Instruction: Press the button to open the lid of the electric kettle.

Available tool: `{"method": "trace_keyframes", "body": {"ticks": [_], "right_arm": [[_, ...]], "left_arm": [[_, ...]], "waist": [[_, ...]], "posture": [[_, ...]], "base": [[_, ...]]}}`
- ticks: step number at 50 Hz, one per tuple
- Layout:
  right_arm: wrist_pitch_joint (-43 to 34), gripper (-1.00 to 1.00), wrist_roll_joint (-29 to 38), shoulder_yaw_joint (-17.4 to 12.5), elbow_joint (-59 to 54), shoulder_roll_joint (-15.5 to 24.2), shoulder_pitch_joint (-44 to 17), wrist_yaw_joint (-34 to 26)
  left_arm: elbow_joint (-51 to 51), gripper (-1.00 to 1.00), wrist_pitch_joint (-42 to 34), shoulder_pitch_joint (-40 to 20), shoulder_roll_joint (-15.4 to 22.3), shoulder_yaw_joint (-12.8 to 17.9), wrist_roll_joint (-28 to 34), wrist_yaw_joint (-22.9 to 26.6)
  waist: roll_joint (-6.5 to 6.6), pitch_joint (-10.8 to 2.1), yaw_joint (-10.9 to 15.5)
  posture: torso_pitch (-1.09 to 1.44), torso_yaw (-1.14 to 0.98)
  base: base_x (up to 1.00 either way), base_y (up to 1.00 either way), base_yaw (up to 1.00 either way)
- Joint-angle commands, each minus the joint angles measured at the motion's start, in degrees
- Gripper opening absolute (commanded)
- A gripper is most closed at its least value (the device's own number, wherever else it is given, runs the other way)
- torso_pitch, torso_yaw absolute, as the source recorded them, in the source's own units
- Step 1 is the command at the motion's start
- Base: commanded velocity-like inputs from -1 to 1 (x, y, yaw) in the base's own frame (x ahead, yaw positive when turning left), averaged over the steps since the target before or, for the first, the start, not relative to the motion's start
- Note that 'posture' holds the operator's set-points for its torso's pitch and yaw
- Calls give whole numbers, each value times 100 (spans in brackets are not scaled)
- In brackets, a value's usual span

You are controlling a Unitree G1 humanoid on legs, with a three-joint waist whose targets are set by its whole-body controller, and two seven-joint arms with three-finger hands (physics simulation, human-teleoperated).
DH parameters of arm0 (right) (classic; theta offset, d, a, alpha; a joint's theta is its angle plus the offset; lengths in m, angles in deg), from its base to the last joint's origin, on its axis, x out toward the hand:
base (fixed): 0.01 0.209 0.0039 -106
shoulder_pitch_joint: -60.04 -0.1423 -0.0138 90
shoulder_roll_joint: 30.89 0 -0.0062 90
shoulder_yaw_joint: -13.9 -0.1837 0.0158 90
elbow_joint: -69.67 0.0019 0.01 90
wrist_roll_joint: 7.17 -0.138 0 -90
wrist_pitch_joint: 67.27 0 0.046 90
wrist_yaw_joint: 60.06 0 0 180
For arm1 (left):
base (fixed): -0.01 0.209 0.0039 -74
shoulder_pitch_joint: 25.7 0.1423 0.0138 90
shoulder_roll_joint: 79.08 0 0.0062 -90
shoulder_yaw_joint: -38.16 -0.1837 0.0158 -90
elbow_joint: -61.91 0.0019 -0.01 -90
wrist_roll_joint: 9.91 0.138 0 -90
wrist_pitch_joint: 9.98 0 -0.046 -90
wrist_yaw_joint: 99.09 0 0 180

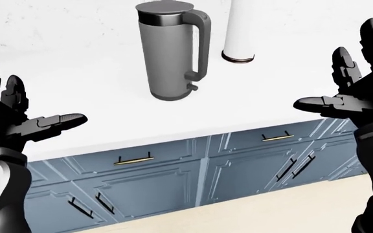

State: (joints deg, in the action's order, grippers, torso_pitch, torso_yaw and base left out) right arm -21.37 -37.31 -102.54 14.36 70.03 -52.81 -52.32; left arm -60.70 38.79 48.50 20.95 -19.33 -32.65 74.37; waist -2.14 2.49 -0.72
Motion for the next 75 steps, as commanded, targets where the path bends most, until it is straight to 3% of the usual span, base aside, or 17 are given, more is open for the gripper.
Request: {"method": "trace_keyframes", "body": {"ticks": [1, 5, 7, 8, 15, 21, 24, 25, 27, 34, 37, 46, 50, 51, 55, 61, 75], "right_arm": [[201, 100, -11, -24, 232, 80, -185, -43], [197, 100, -13, -35, 224, 82, -199, -43], [202, 100, -9, -36, 209, 81, -204, -44], [204, 100, -7, -32, 209, 82, -206, -43], [212, 100, -2, -27, 199, 76, -219, -38], [226, 100, -36, -75, 166, 98, -228, -6], [335, 100, 1, -93, 51, 119, -202, -26], [382, 100, 0, -118, -14, 116, -180, -47], [434, 100, -7, -152, -102, 137, -163, -58], [560, 100, 52, -133, -212, 131, -100, -104], [563, 100, 58, -124, -206, 124, -92, -105], [575, 100, 63, -142, -224, 138, -96, -105], [658, 100, 135, -129, -306, 138, -78, -142], [673, 100, 156, -126, -320, 136, -77, -150], [661, 100, 169, -141, -327, 156, -107, -148], [672, 100, 153, -146, -348, 140, -112, -112], [691, 100, 522, -133, -673, 162, -151, -50]], "left_arm": [[-182, 100, 238, -122, 135, 161, 66, -21], [-191, 100, 242, -119, 136, 162, 87, -13], [-184, 100, 255, -110, 133, 161, 104, -1], [-184, 100, 252, -114, 138, 165, 110, 1], [-213, 100, 195, -155, 160, 190, 88, -5], [-221, 100, 189, -145, 173, 204, 71, -4], [-234, 100, 180, -149, 184, 211, 67, -9], [-229, 100, 192, -145, 186, 206, 80, -5], [-238, 100, 186, -149, 191, 208, 86, -6], [-242, 100, 189, -149, 184, 205, 101, -1], [-245, 100, 193, -146, 181, 205, 104, 1], [-232, 100, 251, -151, 195, 205, 173, -10], [-221, 100, 363, -150, 200, 167, 344, -20], [-225, 100, 373, -154, 201, 162, 379, -13], [-223, 100, 329, -197, 184, 205, 303, -40], [-252, 100, 453, -125, 118, 221, 86, 43], [-508, 100, 610, -1, -8, 304, -225, 283]], "waist": [[12, -121, 44], [369, -20, -15], [838, -159, 10], [564, -89, 42], [498, -95, 108], [163, -86, 157], [-196, -183, 181], [31, -114, 143], [-61, -69, 113], [319, -26, 35], [655, -199, -19], [270, -61, 112], [-302, -192, 112], [2, -117, 66], [-7, -146, 75], [444, -32, -54], [179, -119, 83]], "posture": [[0, 0], [0, 0], [0, 0], [0, 0], [0, 0], [0, 0], [0, 0], [0, 0], [0, 0], [0, 0], [0, 0], [0, 0], [0, 0], [0, 0], [0, 0], [0, 0], [-1, 0]], "base": [[17, 16, 0], [17, 16, 0], [17, 16, 0], [17, 16, 0], [18, 3, 0], [17, 0, 0], [14, 0, 0], [13, 0, 0], [12, 0, 0], [10, 0, 0], [9, 0, 0], [9, 0, 0], [9, 0, 0], [9, 0, 0], [9, 0, 0], [2, 0, 0], [0, 0, 0]]}}
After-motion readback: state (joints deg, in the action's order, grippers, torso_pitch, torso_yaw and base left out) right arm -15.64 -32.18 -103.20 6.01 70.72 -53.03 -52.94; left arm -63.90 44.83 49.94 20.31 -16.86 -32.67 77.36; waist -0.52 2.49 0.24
